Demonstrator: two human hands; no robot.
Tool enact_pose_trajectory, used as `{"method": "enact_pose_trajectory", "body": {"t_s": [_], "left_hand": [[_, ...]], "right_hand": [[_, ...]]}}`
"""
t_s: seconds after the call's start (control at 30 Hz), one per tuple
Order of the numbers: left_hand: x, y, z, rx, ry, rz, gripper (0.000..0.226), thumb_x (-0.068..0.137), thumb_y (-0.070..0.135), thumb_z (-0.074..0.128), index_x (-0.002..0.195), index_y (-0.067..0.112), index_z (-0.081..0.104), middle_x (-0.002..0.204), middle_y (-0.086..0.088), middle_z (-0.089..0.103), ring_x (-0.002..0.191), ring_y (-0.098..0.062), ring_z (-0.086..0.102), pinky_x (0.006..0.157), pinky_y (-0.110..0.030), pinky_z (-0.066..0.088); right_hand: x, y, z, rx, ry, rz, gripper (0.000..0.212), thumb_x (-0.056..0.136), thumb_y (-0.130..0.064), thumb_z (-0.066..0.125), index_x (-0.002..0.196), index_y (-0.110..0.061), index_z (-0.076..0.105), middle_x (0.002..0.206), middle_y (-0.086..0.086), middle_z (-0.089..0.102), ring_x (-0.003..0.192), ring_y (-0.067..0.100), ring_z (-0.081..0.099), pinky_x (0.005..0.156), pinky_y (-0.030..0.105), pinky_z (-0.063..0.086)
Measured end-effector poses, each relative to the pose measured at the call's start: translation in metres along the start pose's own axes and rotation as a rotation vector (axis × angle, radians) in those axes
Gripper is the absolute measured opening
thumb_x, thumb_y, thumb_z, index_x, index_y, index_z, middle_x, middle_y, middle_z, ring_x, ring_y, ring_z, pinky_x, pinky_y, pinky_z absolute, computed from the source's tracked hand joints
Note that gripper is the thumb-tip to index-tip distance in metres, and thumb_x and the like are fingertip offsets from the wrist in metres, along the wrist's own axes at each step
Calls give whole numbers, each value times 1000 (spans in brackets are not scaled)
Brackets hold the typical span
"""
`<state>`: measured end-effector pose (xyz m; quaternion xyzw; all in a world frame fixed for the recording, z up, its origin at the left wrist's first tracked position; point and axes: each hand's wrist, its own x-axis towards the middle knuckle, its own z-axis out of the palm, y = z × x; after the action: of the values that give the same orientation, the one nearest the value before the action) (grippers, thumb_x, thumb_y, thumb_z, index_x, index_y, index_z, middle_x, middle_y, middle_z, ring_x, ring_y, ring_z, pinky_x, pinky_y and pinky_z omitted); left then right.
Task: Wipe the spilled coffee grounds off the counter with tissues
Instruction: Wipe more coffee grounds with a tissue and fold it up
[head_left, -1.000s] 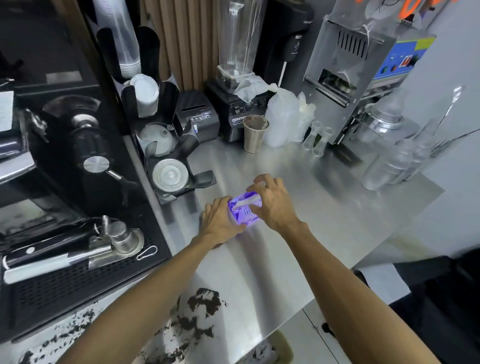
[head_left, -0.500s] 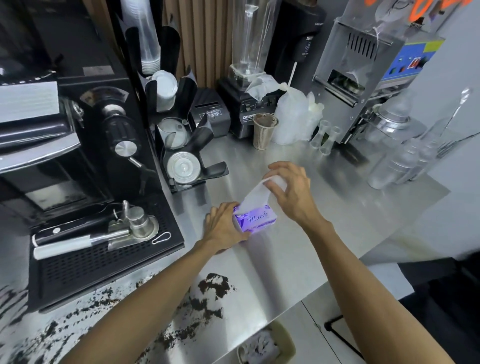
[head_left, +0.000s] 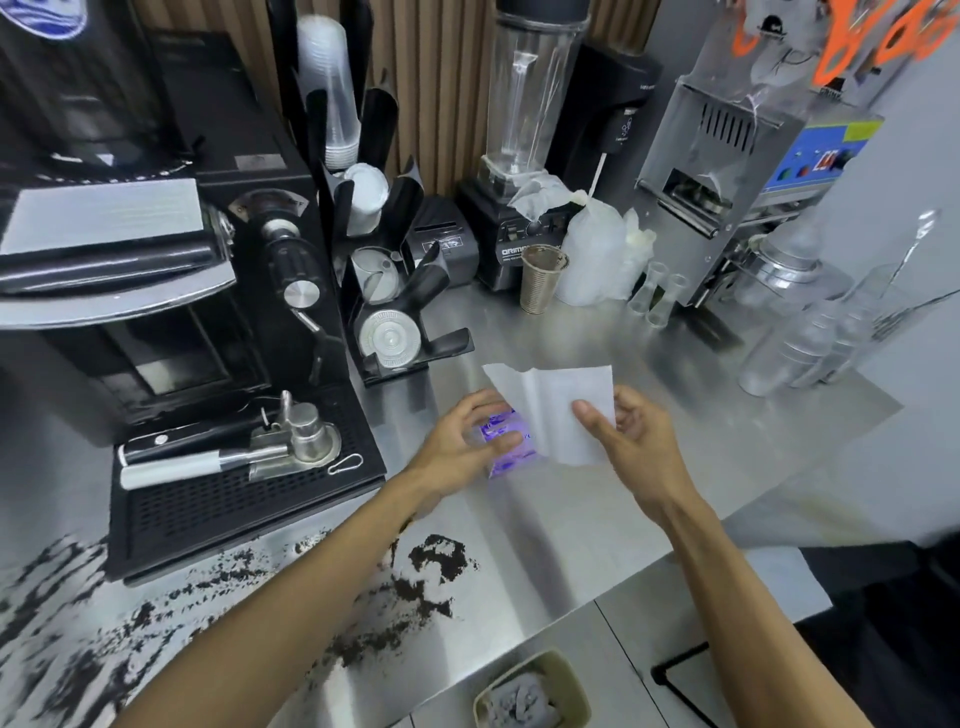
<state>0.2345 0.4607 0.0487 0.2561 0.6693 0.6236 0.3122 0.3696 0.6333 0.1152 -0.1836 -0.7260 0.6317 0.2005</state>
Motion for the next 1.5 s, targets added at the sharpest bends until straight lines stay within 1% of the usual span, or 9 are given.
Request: {"method": "enact_pose_trajectory", "body": {"t_s": [0.23,0.33,0.53,0.7,0.83,0.97,1.13,1.3,1.5], "left_hand": [[-49,0,2,-128,148,-117,18,85,9,72,100,17,73,101,-5,73,92,-13,66,79,-20,53],[-78,-2,5,-177,192,-198,26,84,14,72,110,14,68,110,-11,70,91,-16,68,82,-26,56],[-114,-16,36,-447,46,-426,103,54,57,88,139,30,36,139,-4,49,113,-33,62,91,-42,53],[-135,-17,52,-742,-65,-353,83,68,41,86,137,15,49,135,-19,56,122,-39,54,110,-56,34],[-145,-13,46,-868,67,-255,56,86,17,69,135,-2,49,134,-22,56,125,-36,53,100,-48,48],[-153,-5,27,-710,260,-271,47,82,9,69,125,-5,56,119,-21,66,105,-31,66,74,-35,60],[-159,-7,1,-532,338,-281,33,90,4,62,122,1,60,114,-13,70,106,-29,67,87,-41,57],[-160,-5,-33,-428,308,-326,24,91,7,62,114,5,67,110,-13,72,100,-28,69,79,-39,60],[-155,-2,-76,-349,277,-330,24,92,-4,53,97,4,76,120,-8,64,101,-29,68,82,-38,59]], "right_hand": [[-32,25,-14,231,-100,266,34,88,-14,67,121,-4,62,114,16,69,104,33,67,92,47,52],[-44,28,-18,246,-108,305,32,87,-11,68,117,-2,63,115,19,68,102,34,67,89,47,54],[-63,6,-8,266,-246,331,33,87,-8,68,118,0,62,115,19,68,107,36,65,89,47,53],[-70,-23,6,287,-388,317,33,87,-6,67,119,-2,62,115,17,69,105,32,66,89,41,55],[-70,-27,9,253,-428,310,33,87,-9,69,119,-4,63,114,17,69,105,33,66,92,46,54],[-68,-16,12,187,-390,296,35,83,-9,73,117,-5,65,107,19,71,98,34,69,85,42,56],[-63,3,23,217,-365,300,43,82,-2,73,122,-13,64,107,19,71,98,36,69,82,41,57],[-58,14,42,177,-306,309,20,86,7,63,101,-3,73,103,19,72,91,32,69,76,35,56],[-50,16,74,208,-298,414,32,94,3,38,101,6,69,106,21,71,94,35,69,80,39,55]]}}
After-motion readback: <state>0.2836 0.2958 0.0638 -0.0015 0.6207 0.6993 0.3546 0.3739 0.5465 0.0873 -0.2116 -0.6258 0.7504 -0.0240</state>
